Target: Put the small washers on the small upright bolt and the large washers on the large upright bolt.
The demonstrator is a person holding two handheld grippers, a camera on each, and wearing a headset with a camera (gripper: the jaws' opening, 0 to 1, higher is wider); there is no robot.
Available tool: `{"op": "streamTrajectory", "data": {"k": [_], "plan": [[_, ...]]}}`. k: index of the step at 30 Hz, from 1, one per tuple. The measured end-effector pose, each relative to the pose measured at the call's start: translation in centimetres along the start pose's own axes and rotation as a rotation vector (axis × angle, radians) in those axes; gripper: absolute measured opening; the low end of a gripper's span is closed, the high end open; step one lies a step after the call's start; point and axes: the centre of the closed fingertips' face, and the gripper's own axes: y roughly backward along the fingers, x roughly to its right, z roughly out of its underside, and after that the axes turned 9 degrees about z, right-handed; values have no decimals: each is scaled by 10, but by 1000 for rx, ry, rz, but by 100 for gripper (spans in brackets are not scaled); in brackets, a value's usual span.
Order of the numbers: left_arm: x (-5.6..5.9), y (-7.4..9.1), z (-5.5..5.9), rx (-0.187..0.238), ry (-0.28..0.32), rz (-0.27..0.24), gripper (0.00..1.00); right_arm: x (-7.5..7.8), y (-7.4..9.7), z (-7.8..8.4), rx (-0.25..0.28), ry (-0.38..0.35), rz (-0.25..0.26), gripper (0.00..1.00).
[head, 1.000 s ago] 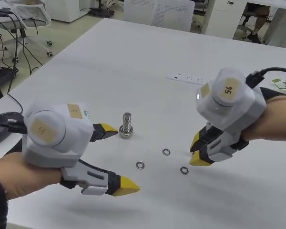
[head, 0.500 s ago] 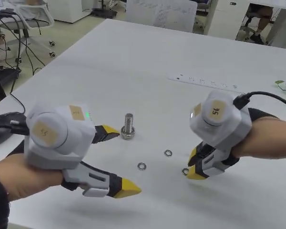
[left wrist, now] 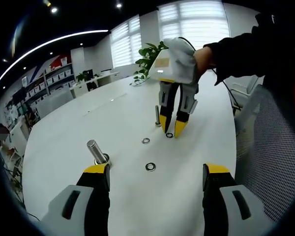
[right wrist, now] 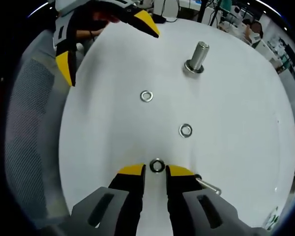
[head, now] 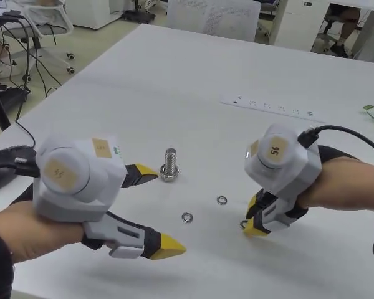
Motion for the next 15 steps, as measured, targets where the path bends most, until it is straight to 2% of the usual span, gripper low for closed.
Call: {"op": "streamTrajectory", "data": {"k": [15], "plan": [[1,0,0,3,3,-2,77,-1,-1,0,1,-13,3,15]]}}
